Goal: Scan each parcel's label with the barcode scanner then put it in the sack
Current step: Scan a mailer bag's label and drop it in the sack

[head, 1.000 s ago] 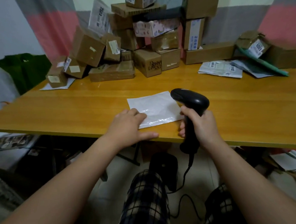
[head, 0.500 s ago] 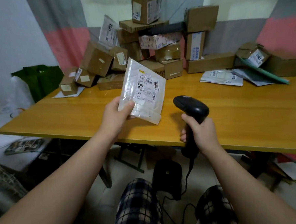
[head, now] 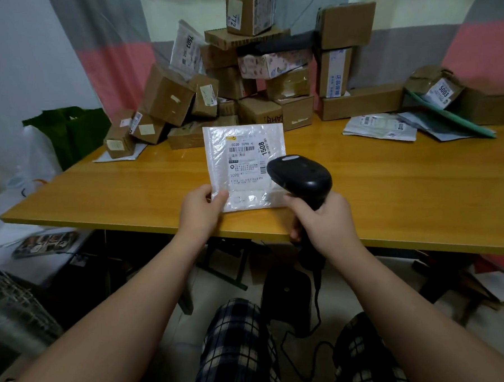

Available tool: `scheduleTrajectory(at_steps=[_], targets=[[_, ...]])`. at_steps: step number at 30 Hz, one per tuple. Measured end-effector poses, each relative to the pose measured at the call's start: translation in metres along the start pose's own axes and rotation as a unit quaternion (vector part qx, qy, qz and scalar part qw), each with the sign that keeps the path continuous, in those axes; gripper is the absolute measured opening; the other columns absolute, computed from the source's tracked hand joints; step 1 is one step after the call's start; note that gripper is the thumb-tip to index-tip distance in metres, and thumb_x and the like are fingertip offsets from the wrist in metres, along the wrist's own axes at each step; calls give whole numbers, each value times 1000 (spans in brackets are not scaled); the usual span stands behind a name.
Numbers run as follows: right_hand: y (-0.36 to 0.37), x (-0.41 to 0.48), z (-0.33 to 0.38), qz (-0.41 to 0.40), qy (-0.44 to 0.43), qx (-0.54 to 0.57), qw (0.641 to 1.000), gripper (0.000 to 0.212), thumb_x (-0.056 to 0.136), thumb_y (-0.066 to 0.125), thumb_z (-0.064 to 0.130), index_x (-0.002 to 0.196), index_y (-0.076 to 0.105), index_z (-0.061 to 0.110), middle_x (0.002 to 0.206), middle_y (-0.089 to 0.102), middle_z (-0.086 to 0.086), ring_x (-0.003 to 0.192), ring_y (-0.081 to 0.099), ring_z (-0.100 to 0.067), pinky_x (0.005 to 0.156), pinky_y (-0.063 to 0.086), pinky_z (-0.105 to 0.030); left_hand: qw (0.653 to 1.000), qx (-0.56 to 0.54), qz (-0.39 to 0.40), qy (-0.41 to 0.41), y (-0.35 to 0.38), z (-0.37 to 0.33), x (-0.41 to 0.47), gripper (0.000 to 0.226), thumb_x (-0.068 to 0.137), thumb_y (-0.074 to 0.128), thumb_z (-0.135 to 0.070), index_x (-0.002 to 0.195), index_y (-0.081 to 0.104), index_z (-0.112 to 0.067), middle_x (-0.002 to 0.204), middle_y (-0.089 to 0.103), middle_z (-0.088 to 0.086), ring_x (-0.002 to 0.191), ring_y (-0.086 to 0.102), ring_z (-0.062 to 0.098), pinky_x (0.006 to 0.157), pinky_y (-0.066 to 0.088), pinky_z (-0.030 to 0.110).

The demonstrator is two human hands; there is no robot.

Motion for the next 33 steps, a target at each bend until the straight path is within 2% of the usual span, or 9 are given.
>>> scheduleTrajectory(at_steps=[10,13,17,22,24,26,28,31,33], targets=[[9,-3,11,-5,2,-3,1000,24,87,67,23,69,59,10,44,55,-2,43,61,-23,47,48,-29,1000,-10,1,-8,6,-3,-2,24,90,65,-30,105,67,-11,95,68,3,87,64,22,80,54,47],[9,-3,12,-4,-3,-18,1000,31,87,67,24,62,57,8,44,56,-2,43,61,-23,48,47,-29,1000,-12,-4,-9,6,0,1,25,89,66,-30,105,68,-10,93,69,4,87,65,24,81,53,48],[8,-3,11,-5,0,-6,1000,30,88,67,24,64,57,9,45,55,-2,43,61,-24,48,46,-29,1000,-18,-1,-11,8,3,3,25,89,66,-30,105,67,-11,95,70,5,88,65,24,81,54,48],[12,-6,15,6,-15,19,1000,27,87,68,23,64,58,13,47,55,-3,43,58,-22,47,46,-30,998,-69,-5,8,1,-2,-3,21,90,66,-24,107,67,-12,93,70,-1,85,66,13,71,53,25],[21,-9,19,32,-23,31,999,24,88,68,20,66,60,11,48,56,-4,43,57,-21,47,47,-29,995,-90,-42,28,-17,-5,-12,15,89,66,-22,103,68,-15,88,69,-7,77,63,-2,66,49,14],[37,-12,23,71,-27,40,996,22,88,68,16,69,61,8,50,56,-6,43,57,-19,47,46,-27,992,-76,-86,42,-42,-3,-27,7,89,67,-20,95,67,-16,78,64,-11,65,55,-8,59,42,9],[61,-16,26,125,-37,43,990,22,88,68,15,69,61,7,54,57,-8,44,57,-18,48,47,-28,990,-47,-130,37,-73,10,-48,5,88,68,-20,89,66,-15,74,62,-3,63,51,-1,60,40,15],[112,-28,29,219,-44,42,974,20,87,69,16,69,60,12,55,59,-2,46,58,-15,51,48,-26,981,-17,-194,-8,-122,45,-87,11,88,69,-22,85,65,-11,81,67,12,73,58,19,69,46,32],[151,-40,31,275,-55,35,959,18,86,69,18,71,61,14,55,60,1,47,58,-13,52,47,-24,971,5,-233,-45,-155,68,-118,14,89,67,-22,82,64,-10,76,65,10,70,57,17,65,45,34]])
Point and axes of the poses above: each hand's wrist, its own x-axis towards the middle knuckle, its own y-axis out of the palm, z = x × y, the point moved 4 cm from there along x, towards the middle knuckle
